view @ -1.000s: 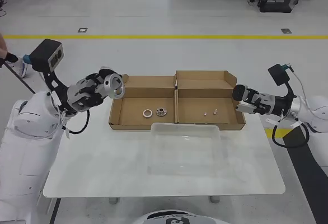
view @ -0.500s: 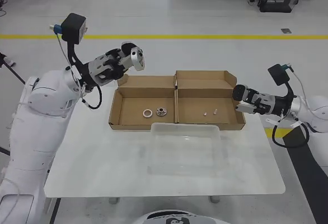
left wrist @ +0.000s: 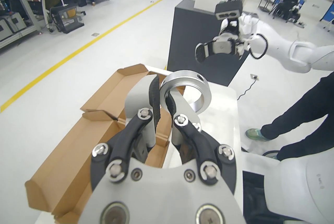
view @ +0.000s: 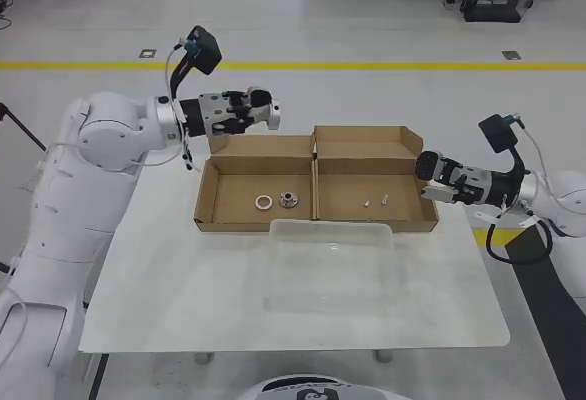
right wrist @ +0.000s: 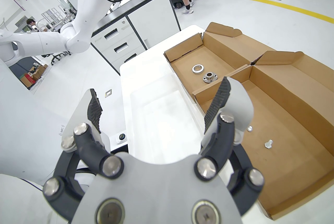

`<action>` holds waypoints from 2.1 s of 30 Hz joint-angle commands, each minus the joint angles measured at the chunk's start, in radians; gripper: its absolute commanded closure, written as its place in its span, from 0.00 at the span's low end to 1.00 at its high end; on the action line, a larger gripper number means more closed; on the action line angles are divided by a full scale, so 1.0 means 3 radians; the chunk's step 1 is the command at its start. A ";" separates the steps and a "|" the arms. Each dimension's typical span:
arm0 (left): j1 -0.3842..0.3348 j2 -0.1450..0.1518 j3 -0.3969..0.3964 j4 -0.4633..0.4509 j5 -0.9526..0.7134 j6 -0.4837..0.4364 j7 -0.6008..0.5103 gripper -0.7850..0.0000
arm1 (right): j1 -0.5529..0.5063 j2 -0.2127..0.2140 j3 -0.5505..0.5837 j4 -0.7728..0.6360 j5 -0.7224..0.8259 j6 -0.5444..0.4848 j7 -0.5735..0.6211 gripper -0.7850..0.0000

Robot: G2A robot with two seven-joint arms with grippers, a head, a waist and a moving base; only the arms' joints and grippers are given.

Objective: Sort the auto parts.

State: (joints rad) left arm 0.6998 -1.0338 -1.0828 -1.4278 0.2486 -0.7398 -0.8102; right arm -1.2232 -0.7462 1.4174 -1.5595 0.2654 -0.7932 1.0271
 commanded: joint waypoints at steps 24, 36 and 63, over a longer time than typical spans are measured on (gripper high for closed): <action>-0.0637 -0.0248 0.0980 0.1032 0.2022 0.0424 0.0100 1.00 | 0.0000 0.0000 0.0000 0.0000 0.0000 0.0000 0.0000 0.00; -0.0790 -0.0425 0.1502 0.1602 0.2835 0.0149 0.0209 1.00 | 0.0000 0.0000 0.0000 0.0000 0.0000 0.0000 0.0000 0.00; -0.0846 -0.0872 0.2180 0.2568 0.3738 -0.0221 0.0712 1.00 | 0.0000 0.0000 0.0000 0.0000 0.0000 0.0000 0.0000 0.00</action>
State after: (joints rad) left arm 0.4443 -1.2916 -0.4324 -0.6668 1.3647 -0.8063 -0.6021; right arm -1.2232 -0.7462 1.4174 -1.5595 0.2654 -0.7932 1.0271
